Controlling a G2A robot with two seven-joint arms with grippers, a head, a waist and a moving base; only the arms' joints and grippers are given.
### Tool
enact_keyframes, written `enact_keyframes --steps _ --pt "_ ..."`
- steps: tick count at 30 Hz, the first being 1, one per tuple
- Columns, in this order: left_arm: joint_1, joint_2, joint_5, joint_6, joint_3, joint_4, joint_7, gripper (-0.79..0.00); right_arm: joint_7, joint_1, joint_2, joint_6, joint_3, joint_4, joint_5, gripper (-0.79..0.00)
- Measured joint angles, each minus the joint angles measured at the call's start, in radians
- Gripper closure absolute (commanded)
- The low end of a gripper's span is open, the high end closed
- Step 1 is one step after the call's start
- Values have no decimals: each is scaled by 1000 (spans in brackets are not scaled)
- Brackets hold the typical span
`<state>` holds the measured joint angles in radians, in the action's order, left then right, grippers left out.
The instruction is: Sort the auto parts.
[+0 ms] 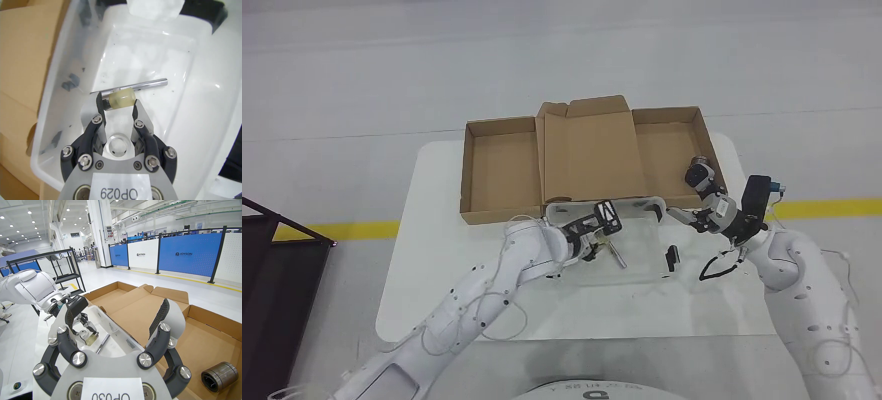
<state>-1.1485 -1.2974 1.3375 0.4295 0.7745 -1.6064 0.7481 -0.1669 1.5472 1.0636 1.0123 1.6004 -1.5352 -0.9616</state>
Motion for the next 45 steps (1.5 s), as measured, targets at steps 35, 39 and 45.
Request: enact_keyframes --steps 35,39,45 --pt "-308 122 -515 226 518 -265 -335 0 0 0 0 0 0 0 0 -785" --pt "-306 138 -795 339 601 -225 -297 0 0 0 0 0 0 0 0 -785" --pt "-311 162 -1028 438 651 -181 -202 0 0 0 0 0 0 0 0 -785"
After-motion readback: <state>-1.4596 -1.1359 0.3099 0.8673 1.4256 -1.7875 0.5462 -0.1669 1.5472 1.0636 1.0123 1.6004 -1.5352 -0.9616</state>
